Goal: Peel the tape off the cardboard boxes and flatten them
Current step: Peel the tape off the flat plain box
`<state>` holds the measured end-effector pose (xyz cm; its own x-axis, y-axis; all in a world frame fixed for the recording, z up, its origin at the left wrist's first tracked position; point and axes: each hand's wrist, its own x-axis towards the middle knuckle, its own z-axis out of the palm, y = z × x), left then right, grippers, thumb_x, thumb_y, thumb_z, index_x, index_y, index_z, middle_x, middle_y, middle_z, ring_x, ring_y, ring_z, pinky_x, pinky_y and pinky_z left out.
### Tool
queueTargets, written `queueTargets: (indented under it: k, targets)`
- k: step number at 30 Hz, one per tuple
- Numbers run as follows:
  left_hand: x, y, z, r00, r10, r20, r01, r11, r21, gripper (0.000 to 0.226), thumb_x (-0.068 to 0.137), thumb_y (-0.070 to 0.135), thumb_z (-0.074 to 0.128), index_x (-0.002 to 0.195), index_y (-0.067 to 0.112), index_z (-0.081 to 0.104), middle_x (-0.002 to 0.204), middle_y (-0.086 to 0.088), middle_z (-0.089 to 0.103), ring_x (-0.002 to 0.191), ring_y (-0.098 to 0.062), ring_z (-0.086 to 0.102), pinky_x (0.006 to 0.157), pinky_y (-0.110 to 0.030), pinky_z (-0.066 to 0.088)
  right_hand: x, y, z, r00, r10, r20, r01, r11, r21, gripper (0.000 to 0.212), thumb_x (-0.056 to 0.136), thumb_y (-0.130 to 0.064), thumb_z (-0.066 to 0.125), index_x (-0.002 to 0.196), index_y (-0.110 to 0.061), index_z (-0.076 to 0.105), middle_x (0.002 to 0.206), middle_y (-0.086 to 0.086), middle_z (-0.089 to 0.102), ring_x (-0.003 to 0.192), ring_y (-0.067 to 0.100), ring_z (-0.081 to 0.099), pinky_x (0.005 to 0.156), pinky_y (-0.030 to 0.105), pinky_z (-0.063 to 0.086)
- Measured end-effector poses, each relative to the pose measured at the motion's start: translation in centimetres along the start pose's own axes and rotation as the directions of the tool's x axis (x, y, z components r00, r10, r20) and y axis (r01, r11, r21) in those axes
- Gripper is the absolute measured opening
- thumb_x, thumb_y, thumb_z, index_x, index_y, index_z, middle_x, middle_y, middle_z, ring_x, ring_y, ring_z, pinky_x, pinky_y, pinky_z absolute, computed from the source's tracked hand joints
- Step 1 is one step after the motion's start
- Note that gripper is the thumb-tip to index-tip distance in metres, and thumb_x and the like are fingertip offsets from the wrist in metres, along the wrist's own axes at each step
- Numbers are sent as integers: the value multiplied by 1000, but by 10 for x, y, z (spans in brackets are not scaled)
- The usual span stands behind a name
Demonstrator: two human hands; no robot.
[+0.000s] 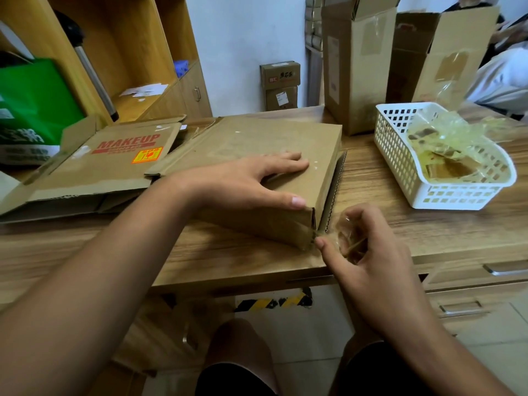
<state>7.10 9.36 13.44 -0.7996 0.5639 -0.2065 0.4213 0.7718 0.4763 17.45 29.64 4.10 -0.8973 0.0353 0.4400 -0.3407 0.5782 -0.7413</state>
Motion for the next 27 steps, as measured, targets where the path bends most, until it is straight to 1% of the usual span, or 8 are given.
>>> queueTargets:
  k: [5, 10, 14, 19, 21, 23, 25, 27]
  targets:
    - [8, 1, 8, 993, -16, -117, 11, 999, -45, 85, 73, 73, 61, 150, 51, 35, 162, 30, 18, 148, 4, 17, 124, -34, 15, -14, -15, 2, 992, -97, 76, 97, 995, 9, 24, 87, -26, 72, 90, -33, 49, 80, -9, 57, 64, 16, 57, 53, 35, 49]
    - [16, 5, 12, 987, -11, -162, 2, 999, -53, 77, 83, 61, 68, 151, 42, 39, 163, 23, 23, 146, 1, 23, 113, -18, 18, -33, -41, 12, 954, -245, 175, 256, 966, -43, 24, 85, -29, 67, 89, -36, 44, 80, -14, 52, 65, 3, 49, 54, 26, 47]
    - [17, 1, 8, 987, -14, -158, -1, 995, -96, 70, 83, 57, 71, 146, 41, 45, 157, 18, 37, 137, -1, 38, 102, -10, 30, -35, -60, 13, 912, -338, 231, 344, 939, 17, 21, 85, -29, 63, 91, -35, 44, 80, -15, 48, 66, 1, 48, 56, 27, 50]
    - [15, -10, 0, 988, 26, -155, -59, 976, -211, 53, 83, 40, 79, 131, 36, 57, 150, 10, 48, 138, -4, 44, 119, -32, 33, -43, -89, 6, 767, -571, 293, 590, 807, 29, 11, 89, -34, 55, 94, -34, 46, 80, -5, 42, 64, 7, 44, 50, 20, 45]
    - [13, -15, -1, 987, 64, -147, -110, 936, -335, 43, 85, 21, 79, 123, 29, 61, 150, 6, 50, 138, -2, 45, 121, -32, 32, -35, -84, 6, 801, -545, 246, 531, 838, 127, 17, 90, -28, 63, 96, -34, 48, 81, -9, 46, 67, 5, 50, 56, 22, 49]
    - [10, -18, 1, 984, 87, -155, -142, 909, -393, 37, 87, 9, 76, 118, 24, 64, 150, 3, 51, 137, 0, 47, 120, -31, 33, -21, -71, 4, 878, -446, 175, 405, 886, 226, 23, 87, -22, 72, 96, -34, 54, 81, -15, 53, 69, -1, 53, 62, 15, 46]
    - [8, -18, 4, 980, 83, -179, -145, 919, -366, 32, 89, 11, 74, 116, 26, 66, 147, 6, 54, 134, 1, 49, 118, -31, 35, -5, -60, 0, 931, -336, 146, 286, 916, 281, 19, 87, -23, 72, 98, -33, 60, 85, -16, 60, 71, 4, 60, 64, 13, 45]
    - [7, -16, 7, 975, 82, -206, -151, 925, -349, 28, 90, 12, 73, 113, 27, 68, 146, 8, 55, 132, 2, 50, 117, -30, 38, 9, -52, -8, 952, -276, 135, 229, 930, 287, 20, 89, -23, 67, 104, -36, 63, 96, -13, 65, 83, 10, 66, 70, 20, 50]
